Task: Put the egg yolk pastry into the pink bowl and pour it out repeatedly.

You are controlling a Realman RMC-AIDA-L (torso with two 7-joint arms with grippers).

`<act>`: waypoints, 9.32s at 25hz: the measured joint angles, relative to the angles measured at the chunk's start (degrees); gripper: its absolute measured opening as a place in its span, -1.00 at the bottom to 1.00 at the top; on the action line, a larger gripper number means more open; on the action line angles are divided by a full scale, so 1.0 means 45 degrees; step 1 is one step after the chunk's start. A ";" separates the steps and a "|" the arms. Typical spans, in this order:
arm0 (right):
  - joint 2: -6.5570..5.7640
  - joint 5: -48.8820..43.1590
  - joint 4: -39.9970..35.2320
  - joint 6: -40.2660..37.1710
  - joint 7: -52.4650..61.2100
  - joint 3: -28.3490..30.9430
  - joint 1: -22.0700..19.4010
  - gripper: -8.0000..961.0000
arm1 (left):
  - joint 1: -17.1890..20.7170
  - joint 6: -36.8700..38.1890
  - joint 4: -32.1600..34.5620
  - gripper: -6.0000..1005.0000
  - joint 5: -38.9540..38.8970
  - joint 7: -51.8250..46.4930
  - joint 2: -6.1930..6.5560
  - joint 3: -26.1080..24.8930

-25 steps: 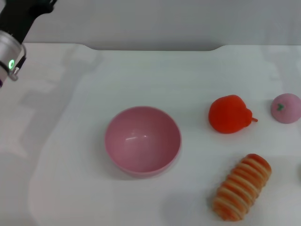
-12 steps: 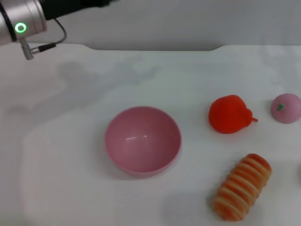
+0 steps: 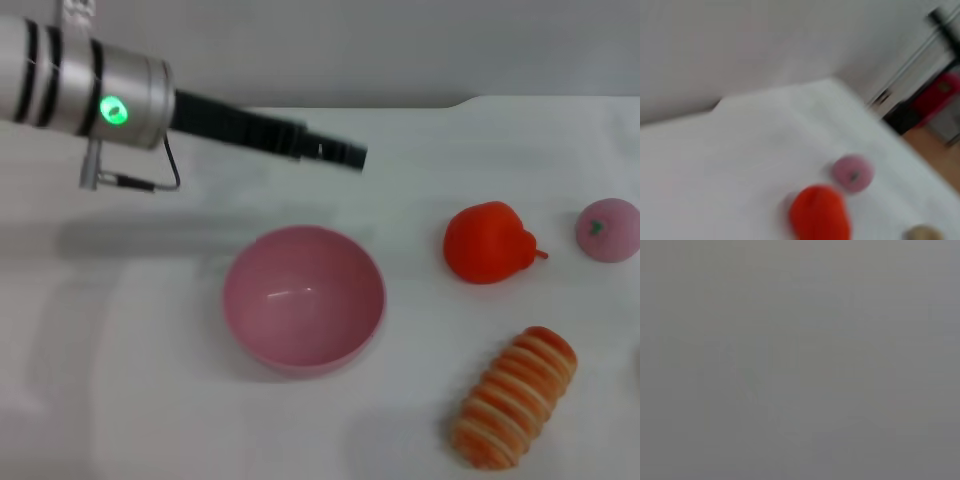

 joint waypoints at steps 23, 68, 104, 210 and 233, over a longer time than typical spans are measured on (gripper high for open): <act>0.0056 0.0013 -0.0118 -0.1033 0.1170 -0.0212 -0.1394 0.39 | 0.0165 0.0898 0.1965 0.50 0.8091 -0.3613 -0.1172 0.0816; -0.0068 0.0163 0.0371 -0.0893 0.1179 0.0122 -0.1038 0.39 | 0.0449 -0.0593 0.0567 -0.89 0.8014 -0.3576 -0.1264 0.1967; -0.0878 -2.8938 -1.2105 -1.1553 1.8790 0.1924 0.2043 0.39 | -0.2117 0.1471 0.1538 -0.92 0.7921 -0.3525 -0.1277 0.1128; 0.0508 -2.1024 -1.6617 -0.8820 2.0246 0.0567 0.2172 -0.68 | -0.1820 -0.0065 0.1360 -0.92 0.6664 -0.2698 -0.1334 0.1815; 0.0638 -1.3220 -1.2322 -0.6082 1.5114 0.6086 -0.2423 -0.04 | -0.0135 -1.2772 0.1526 -0.92 0.6760 -0.1936 -0.1365 0.8140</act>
